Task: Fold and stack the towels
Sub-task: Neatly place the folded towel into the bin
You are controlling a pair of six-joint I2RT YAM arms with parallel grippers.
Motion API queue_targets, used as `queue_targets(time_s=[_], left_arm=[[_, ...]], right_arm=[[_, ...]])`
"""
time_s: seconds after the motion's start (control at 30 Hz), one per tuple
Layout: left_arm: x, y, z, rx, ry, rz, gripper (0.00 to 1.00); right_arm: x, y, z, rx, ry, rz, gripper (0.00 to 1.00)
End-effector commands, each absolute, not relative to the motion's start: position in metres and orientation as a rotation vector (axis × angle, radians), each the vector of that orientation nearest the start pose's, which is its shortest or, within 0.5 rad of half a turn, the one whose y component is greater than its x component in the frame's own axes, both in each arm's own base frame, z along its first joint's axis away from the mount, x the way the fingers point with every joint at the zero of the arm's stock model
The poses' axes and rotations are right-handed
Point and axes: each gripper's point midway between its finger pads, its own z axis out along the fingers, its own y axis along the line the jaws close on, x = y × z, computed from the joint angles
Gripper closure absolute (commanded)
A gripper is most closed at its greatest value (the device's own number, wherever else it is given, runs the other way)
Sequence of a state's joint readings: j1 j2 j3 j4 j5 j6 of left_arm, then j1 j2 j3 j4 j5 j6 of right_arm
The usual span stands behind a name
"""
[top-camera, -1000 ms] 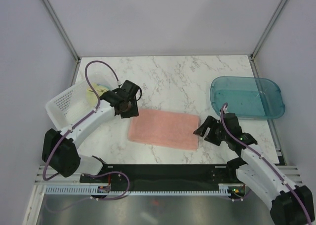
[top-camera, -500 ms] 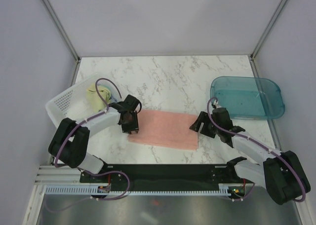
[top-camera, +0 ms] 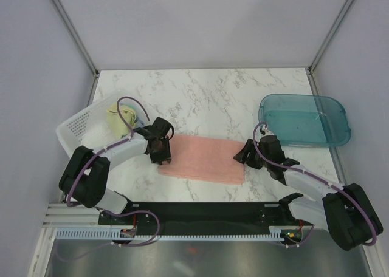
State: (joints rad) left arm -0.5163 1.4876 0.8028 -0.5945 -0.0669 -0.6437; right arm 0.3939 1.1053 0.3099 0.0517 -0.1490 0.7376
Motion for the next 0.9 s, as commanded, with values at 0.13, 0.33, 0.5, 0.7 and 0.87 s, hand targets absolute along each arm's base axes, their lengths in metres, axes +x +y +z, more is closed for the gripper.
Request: queue_targets(time_s=[0.13,0.33,0.5,0.7,0.87], left_arm=[[0.216,-0.141,-0.001,-0.258,2.872,-0.156,0.54],[0.214,-0.146,0.001,-0.285,2.868,-0.198,0.54],[0.215,-0.152,-0.001,-0.293,2.875,-0.241,0.54],[0.225,-0.169,0.013,-0.249,2.861,-0.343,0.53],[0.268,-0.191,0.079,-0.166,2.731,-0.467,0.43]], right_arm=[[0.220,0.148,0.007,0.353,2.461,0.666,0.39],[0.219,0.149,0.003,0.297,2.478,0.658,0.39],[0.216,0.152,0.000,0.246,2.473,0.678,0.51],[0.237,0.146,0.036,0.189,2.369,0.614,1.00],[0.278,0.134,0.081,0.077,2.342,0.415,1.00]])
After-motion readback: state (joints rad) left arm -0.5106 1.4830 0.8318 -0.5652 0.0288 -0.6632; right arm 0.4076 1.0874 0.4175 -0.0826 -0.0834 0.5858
